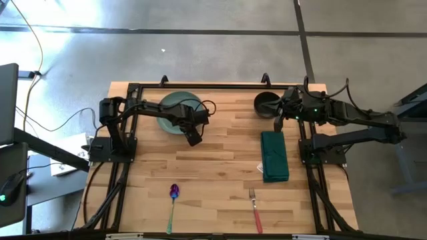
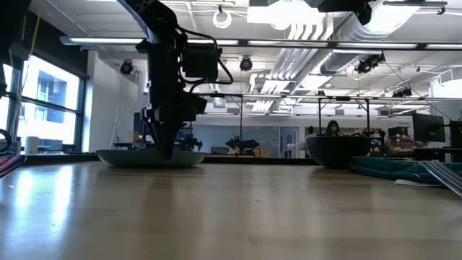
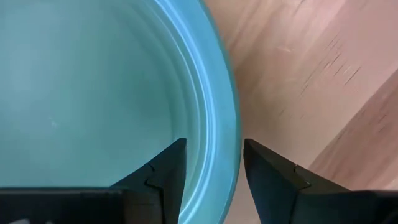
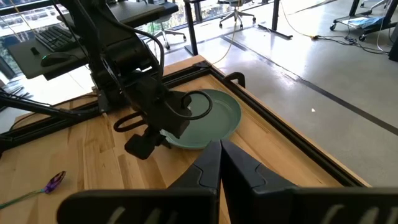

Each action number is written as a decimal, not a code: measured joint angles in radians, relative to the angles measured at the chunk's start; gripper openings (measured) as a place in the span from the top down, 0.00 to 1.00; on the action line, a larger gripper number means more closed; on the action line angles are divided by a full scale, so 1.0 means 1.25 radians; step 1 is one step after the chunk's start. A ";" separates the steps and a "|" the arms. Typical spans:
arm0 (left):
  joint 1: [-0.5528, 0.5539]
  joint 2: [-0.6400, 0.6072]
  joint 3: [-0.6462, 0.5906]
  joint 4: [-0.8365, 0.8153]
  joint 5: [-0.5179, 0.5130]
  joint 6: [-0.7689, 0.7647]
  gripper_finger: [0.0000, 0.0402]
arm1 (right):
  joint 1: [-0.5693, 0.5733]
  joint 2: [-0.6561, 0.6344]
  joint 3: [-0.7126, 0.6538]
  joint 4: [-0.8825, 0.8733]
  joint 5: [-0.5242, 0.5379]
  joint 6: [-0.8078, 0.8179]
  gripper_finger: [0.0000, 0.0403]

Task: Set table place
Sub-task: Move the green plate from the top left to the center on the table, then put the black bowl on top of the green plate on the table

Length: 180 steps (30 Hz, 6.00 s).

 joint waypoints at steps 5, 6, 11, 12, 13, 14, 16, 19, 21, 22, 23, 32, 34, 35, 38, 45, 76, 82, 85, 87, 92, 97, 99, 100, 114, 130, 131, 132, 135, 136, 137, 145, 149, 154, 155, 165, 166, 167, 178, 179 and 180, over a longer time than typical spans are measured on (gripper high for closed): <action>0.000 0.000 -0.020 0.000 0.002 -0.010 0.63 | 0.000 0.000 0.000 0.000 0.000 0.000 1.00; 0.000 0.000 -0.025 0.000 0.003 -0.010 0.63 | 0.000 0.000 0.000 0.000 0.000 0.000 1.00; 0.000 0.000 -0.044 0.012 0.004 -0.010 0.65 | 0.000 0.000 0.000 0.000 0.000 0.000 1.00; 0.000 0.000 -0.046 0.012 0.004 -0.010 0.66 | 0.000 0.000 0.000 0.000 0.000 0.000 1.00; 0.000 0.000 -0.047 0.013 0.004 -0.009 0.69 | 0.000 0.000 0.000 0.000 0.000 0.000 1.00; 0.000 0.000 -0.049 0.014 0.004 -0.005 0.72 | 0.000 0.000 0.000 0.000 0.000 0.000 1.00; 0.000 0.000 -0.049 0.014 0.002 0.003 0.81 | 0.000 0.000 0.000 0.000 0.000 0.000 1.00; 0.000 -0.001 -0.047 0.017 -0.013 0.019 0.96 | 0.000 0.000 0.000 0.000 0.000 0.000 1.00; 0.000 -0.002 -0.047 0.018 -0.021 0.025 0.96 | 0.000 0.000 0.000 0.000 0.000 0.000 1.00; 0.000 -0.001 -0.045 0.015 -0.025 0.025 0.96 | 0.000 0.000 0.000 0.000 0.000 0.000 1.00; 0.000 -0.001 -0.044 0.012 -0.026 0.028 0.97 | 0.000 0.000 0.000 0.000 0.000 0.000 1.00; -0.012 0.000 0.060 -0.093 -0.025 0.043 1.00 | 0.000 0.000 0.000 0.000 0.000 0.000 1.00; -0.029 0.000 0.105 -0.118 -0.025 0.048 1.00 | 0.000 0.000 0.000 0.000 0.000 0.000 1.00; -0.038 0.000 0.127 -0.127 -0.025 0.049 1.00 | 0.000 0.000 0.000 0.000 0.000 0.000 1.00; -0.075 0.000 0.197 -0.138 -0.022 0.057 1.00 | 0.000 0.000 0.000 0.000 0.000 0.000 1.00; -0.185 0.000 0.342 -0.138 -0.015 0.069 1.00 | 0.000 0.000 0.000 0.000 0.000 -0.006 1.00; -0.383 0.249 0.351 0.006 0.167 0.045 1.00 | 0.000 0.000 0.000 -0.014 -0.007 0.000 1.00; -0.382 0.249 0.351 0.017 0.173 0.040 0.98 | 0.000 0.000 0.000 -0.015 -0.007 0.000 1.00; -0.382 0.250 0.351 0.018 0.180 0.033 0.91 | 0.000 0.000 0.000 -0.015 -0.007 0.000 1.00; -0.382 0.252 0.350 0.018 0.185 0.032 0.85 | 0.000 0.000 0.000 -0.015 -0.007 0.000 1.00; -0.382 0.252 0.349 0.020 0.200 0.028 0.66 | 0.000 0.000 0.000 -0.015 -0.007 0.000 1.00; -0.382 0.252 0.350 0.029 0.215 0.024 0.48 | 0.000 0.000 0.000 -0.015 -0.007 0.000 1.00; -0.378 0.247 0.350 0.025 0.214 0.022 0.43 | 0.000 0.000 0.000 -0.016 -0.007 0.000 1.00; -0.375 0.245 0.350 0.026 0.214 0.016 0.40 | 0.000 0.000 0.000 -0.016 -0.007 0.003 1.00; -0.267 0.178 0.486 -0.174 0.030 -0.039 0.27 | -0.080 -0.001 0.000 -0.230 0.075 0.149 1.00; -0.196 -0.044 0.532 -0.401 -0.140 -0.093 0.29 | -0.326 0.134 0.164 -0.582 0.019 0.142 0.76; -0.193 -0.052 0.532 -0.413 -0.161 -0.107 0.29 | -0.346 0.151 0.176 -0.596 0.020 0.150 0.74; -0.193 -0.060 0.532 -0.422 -0.176 -0.126 0.29 | -0.368 0.169 0.184 -0.607 0.020 0.159 0.72; -0.193 -0.084 0.532 -0.485 -0.216 -0.183 0.28 | -0.428 0.218 0.184 -0.620 0.006 0.167 0.67; -0.193 -0.092 0.532 -0.499 -0.228 -0.199 0.28 | -0.448 0.234 0.181 -0.619 -0.001 0.161 0.66; -0.193 -0.098 0.532 -0.523 -0.235 -0.211 0.28 | -0.463 0.249 0.176 -0.617 -0.001 0.154 0.65; -0.193 -0.129 0.510 -0.559 -0.259 -0.229 0.28 | -0.559 0.370 0.137 -0.530 -0.032 0.085 0.62; -0.193 -0.146 0.440 -0.550 -0.268 -0.242 0.28 | -0.597 0.421 0.116 -0.472 -0.075 0.058 0.62; -0.193 -0.186 0.335 -0.527 -0.251 -0.287 0.28 | -0.626 0.474 0.089 -0.420 -0.080 0.040 0.62; -0.194 -0.194 0.318 -0.523 -0.246 -0.296 0.28 | -0.632 0.482 0.080 -0.409 -0.080 0.036 0.62; -0.193 -0.264 0.254 -0.476 -0.229 -0.312 0.29 | -0.673 0.519 -0.008 -0.319 -0.111 0.048 0.62; -0.193 -0.268 0.254 -0.471 -0.232 -0.311 0.29 | -0.674 0.519 -0.018 -0.306 -0.118 0.052 0.62; -0.193 -0.273 0.254 -0.463 -0.237 -0.311 0.28 | -0.674 0.519 -0.028 -0.287 -0.126 0.059 0.62; -0.194 -0.286 0.254 -0.444 -0.243 -0.309 0.29 | -0.674 0.519 -0.121 -0.207 -0.139 0.078 0.69; -0.194 -0.286 0.254 -0.441 -0.243 -0.309 0.29 | -0.674 0.519 -0.122 -0.207 -0.139 0.078 0.72; -0.194 -0.286 0.254 -0.440 -0.243 -0.309 0.29 | -0.674 0.519 -0.122 -0.205 -0.139 0.078 0.76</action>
